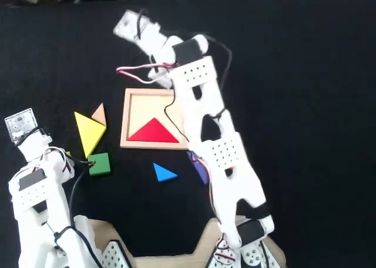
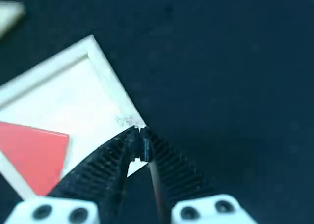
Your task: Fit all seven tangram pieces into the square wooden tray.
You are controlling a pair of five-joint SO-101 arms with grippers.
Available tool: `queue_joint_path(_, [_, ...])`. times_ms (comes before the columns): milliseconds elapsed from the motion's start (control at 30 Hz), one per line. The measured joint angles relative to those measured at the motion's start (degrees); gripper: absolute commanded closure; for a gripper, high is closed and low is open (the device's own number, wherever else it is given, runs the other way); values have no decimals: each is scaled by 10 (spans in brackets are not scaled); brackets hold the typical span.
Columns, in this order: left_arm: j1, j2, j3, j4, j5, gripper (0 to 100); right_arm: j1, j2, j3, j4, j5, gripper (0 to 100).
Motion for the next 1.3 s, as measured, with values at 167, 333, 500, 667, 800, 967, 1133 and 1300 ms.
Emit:
queue_joint_path(167, [18,0,-7,24,15,657,3,-165,95,0,-37,987])
queue_joint_path(333, [25,2,-142,157,-39,674,64,-372,239,0,-40,987])
queue_joint_path(500, [58,26,-367,346,-97,675,165,-532,476,0,-40,987])
queue_joint_path(667, [111,105,-508,479,-119,677,198,-642,751,-44,-65,987])
queue_joint_path(800, [119,182,-568,535,-123,741,201,-759,925,-127,-117,987])
queue_joint_path(967, [119,265,-590,549,-123,775,201,-913,1128,-251,-186,987])
queue_joint_path(1133, [133,315,-593,549,-108,698,201,-976,1317,-374,-197,987])
queue_joint_path(1300, [145,316,-596,549,-88,691,202,-951,1394,-447,-185,987])
